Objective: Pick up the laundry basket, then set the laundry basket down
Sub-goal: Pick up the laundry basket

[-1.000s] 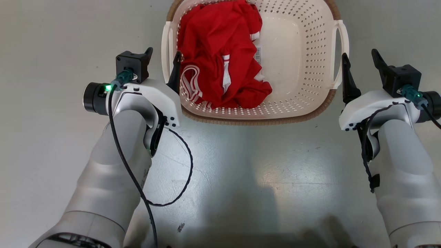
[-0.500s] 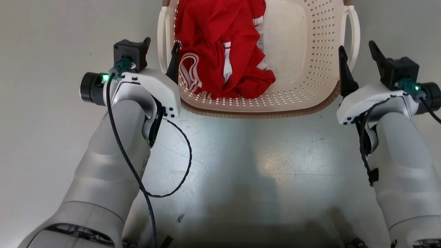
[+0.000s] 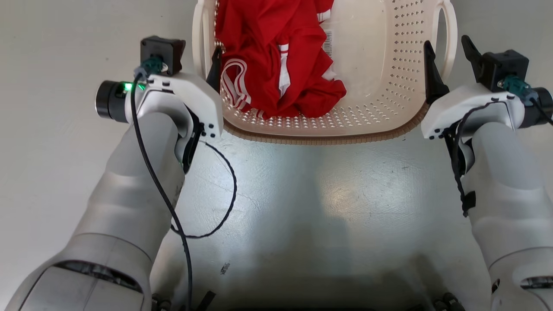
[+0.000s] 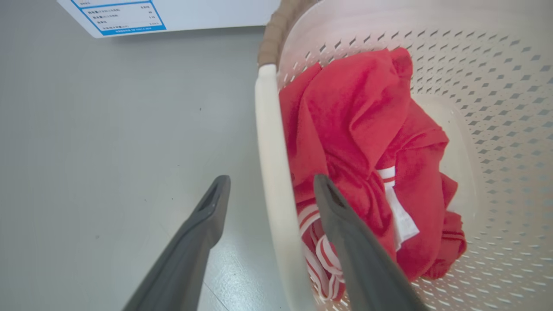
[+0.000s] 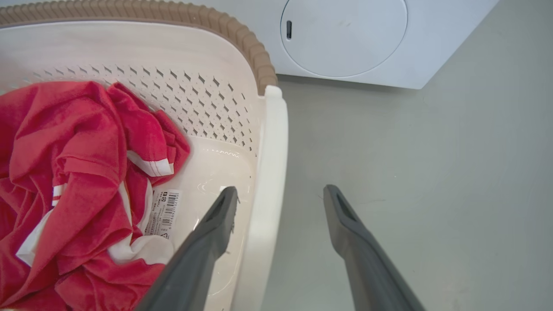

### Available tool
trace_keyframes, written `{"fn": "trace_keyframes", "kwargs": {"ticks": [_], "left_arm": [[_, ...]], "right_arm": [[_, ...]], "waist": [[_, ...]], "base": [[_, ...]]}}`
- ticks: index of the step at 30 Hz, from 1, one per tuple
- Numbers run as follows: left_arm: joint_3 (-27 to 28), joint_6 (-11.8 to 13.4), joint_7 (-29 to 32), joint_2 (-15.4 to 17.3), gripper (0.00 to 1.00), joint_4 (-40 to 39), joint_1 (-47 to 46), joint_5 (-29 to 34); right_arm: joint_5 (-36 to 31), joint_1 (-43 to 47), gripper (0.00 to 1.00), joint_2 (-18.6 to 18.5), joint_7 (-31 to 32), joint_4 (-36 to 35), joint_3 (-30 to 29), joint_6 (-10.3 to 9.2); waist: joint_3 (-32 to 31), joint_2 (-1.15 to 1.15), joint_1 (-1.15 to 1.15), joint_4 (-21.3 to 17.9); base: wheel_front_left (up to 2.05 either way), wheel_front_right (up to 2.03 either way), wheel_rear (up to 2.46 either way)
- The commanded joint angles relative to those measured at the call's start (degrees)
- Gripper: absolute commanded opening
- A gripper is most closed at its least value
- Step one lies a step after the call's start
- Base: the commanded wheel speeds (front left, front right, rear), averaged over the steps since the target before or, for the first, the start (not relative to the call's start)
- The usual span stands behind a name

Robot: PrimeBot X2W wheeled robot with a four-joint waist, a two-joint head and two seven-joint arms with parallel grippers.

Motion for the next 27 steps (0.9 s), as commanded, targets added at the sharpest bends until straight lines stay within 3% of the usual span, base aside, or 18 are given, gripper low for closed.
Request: {"fn": "trace_keyframes", "kwargs": {"ticks": [1,23,24,25,26,27], "left_arm": [[0.1,-0.2,-0.2,1.5,1.0,0.3,-0.3,-0.7],[-7.5,-0.1,3.6,1.5,1.0,3.9,-3.6,-7.9],[-7.9,-0.1,3.7,1.5,1.0,4.0,-3.7,-8.0],[-8.2,-0.1,3.8,1.5,1.0,4.1,-3.8,-8.2],[-8.4,0.0,3.8,1.5,1.0,4.2,-3.9,-8.4],[-8.6,0.0,3.9,1.5,1.0,4.3,-4.1,-8.6]], "right_arm": [[0.5,0.4,1.0,0.9,-0.6,0.8,0.8,0.34],[0.2,-7.0,1.0,0.9,-0.6,12.4,0.9,0.34],[0.4,-7.1,0.94,0.9,-0.6,12.7,1.1,0.34],[0.5,-7.2,0.74,0.9,-0.6,13.0,1.3,0.34],[0.7,-7.3,0.47,0.9,-0.6,13.2,1.5,0.34],[0.9,-7.4,0.31,0.9,-0.6,13.5,1.7,0.34]], "waist": [[0.1,0.0,0.0,-0.1],[0.8,0.0,0.0,-1.1],[0.8,0.0,0.0,-1.1],[0.9,0.0,0.0,-1.2],[0.9,0.0,0.0,-1.2],[0.9,0.0,0.0,-1.2]], "base": [[0.0,0.0,0.0],[0.0,0.0,0.0],[0.0,0.0,0.0],[0.0,0.0,0.0],[0.0,0.0,0.0],[0.0,0.0,0.0]]}}
